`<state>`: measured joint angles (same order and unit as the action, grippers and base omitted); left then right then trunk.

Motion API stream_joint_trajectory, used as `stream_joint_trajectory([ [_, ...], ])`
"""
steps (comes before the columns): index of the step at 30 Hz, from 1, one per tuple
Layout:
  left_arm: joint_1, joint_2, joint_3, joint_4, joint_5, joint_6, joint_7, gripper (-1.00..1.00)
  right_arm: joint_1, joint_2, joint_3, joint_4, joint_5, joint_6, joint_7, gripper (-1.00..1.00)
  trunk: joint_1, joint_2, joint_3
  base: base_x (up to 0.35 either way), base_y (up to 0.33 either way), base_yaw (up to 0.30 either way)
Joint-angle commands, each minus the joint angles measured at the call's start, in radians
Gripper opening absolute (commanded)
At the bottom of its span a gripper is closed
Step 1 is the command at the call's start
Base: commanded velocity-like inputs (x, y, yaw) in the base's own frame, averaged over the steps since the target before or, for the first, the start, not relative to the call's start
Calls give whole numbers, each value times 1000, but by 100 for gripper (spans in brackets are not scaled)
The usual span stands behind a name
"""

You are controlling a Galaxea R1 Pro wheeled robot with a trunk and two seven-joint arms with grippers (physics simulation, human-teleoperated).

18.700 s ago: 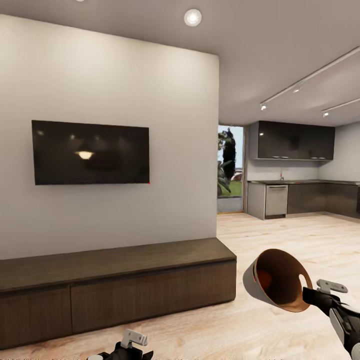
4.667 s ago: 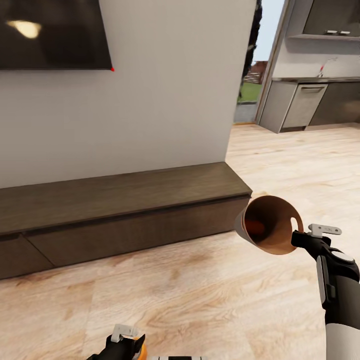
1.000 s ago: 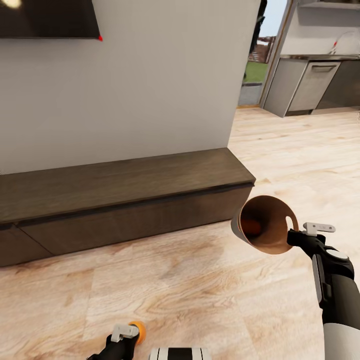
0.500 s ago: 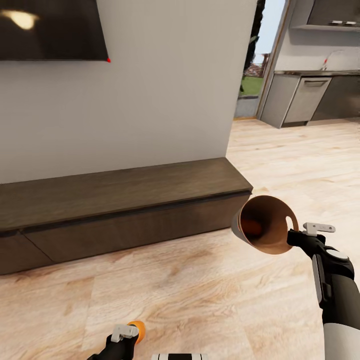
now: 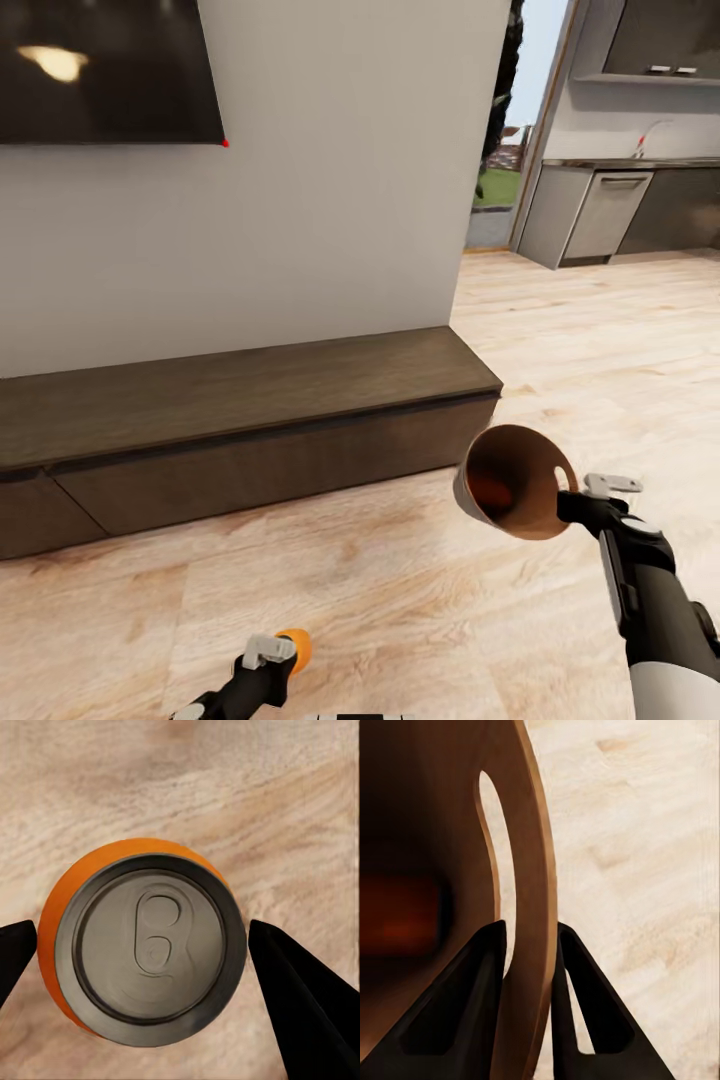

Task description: Put the three can of soda from the living room inside the tash can in the kitchen.

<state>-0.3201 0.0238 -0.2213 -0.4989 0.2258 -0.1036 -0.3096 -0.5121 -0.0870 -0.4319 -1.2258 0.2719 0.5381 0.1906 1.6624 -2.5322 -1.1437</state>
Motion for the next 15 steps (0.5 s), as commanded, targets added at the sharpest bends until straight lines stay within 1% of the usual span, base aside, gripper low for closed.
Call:
stream_joint_trajectory([
  [1,0,-6,0,-6,0,6,0,-100,6,6,6,5,-5,6,-4,-100,0,0,0,0,0,0],
  [4,0,-8,0,-23,0,23,0,-100,24,22,24,39,9,20,-29,-100,0,0,0,0,0,0],
  [6,0,-8,0,-35,0,34,0,-100,37,33,36,44,22,30,-29,-100,0,0,0,0,0,0],
  [9,0,-8,0,-52,0,51,0,-100,54,50,54,48,27,46,-29,-100,0,0,0,0,0,0],
  [14,0,-8,0,-81,0,79,0,-100,54,78,84,38,34,49,-29,-100,0,0,0,0,0,0],
  [15,0,-2,1,-87,-6,73,5,-100,49,72,90,34,34,43,-27,-100,0,0,0,0,0,0],
])
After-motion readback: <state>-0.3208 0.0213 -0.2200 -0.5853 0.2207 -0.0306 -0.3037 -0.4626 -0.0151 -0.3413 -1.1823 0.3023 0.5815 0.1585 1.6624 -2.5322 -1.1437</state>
